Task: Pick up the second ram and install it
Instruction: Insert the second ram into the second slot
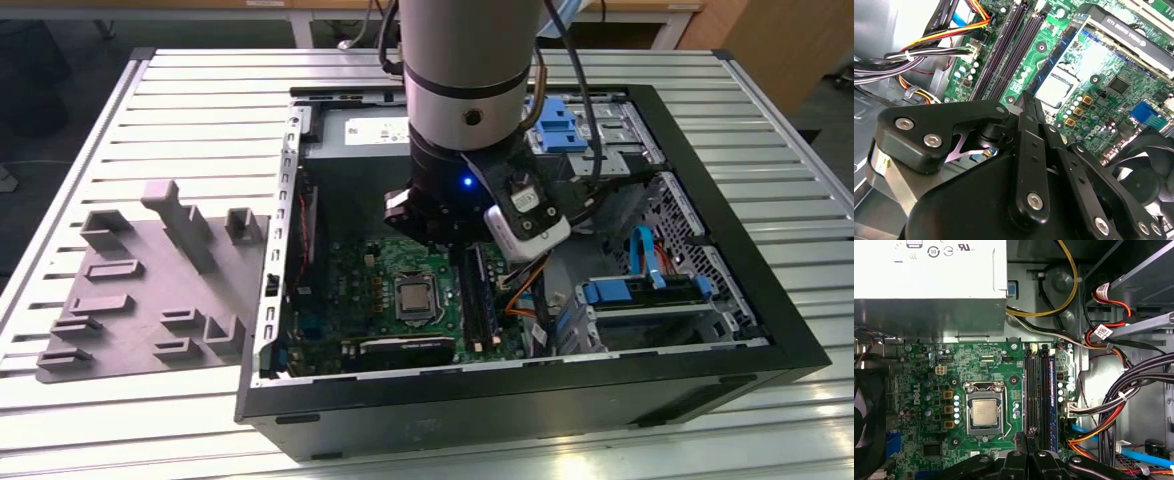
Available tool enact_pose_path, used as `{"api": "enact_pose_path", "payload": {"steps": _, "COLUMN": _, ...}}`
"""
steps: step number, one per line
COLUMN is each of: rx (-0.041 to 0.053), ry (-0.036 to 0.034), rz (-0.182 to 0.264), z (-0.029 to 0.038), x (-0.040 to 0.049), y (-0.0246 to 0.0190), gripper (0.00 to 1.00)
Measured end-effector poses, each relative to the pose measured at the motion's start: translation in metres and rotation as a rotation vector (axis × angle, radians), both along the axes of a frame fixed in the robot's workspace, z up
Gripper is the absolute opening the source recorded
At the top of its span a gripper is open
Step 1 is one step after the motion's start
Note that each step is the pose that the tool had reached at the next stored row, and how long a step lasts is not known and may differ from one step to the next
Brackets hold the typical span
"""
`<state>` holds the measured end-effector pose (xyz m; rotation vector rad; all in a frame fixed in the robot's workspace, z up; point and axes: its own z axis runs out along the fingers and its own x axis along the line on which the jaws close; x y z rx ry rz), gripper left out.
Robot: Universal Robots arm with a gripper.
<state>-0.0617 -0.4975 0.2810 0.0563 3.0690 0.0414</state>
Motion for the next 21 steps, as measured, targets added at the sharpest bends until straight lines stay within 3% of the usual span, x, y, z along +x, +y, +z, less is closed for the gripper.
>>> {"api": "enact_pose_path", "payload": {"steps": 21, "rx": 0.0001, "ry": -0.0001, "rz": -0.027, "z": -0.0053, "x": 0.0, "y": 0.0024, "gripper": 0.12}}
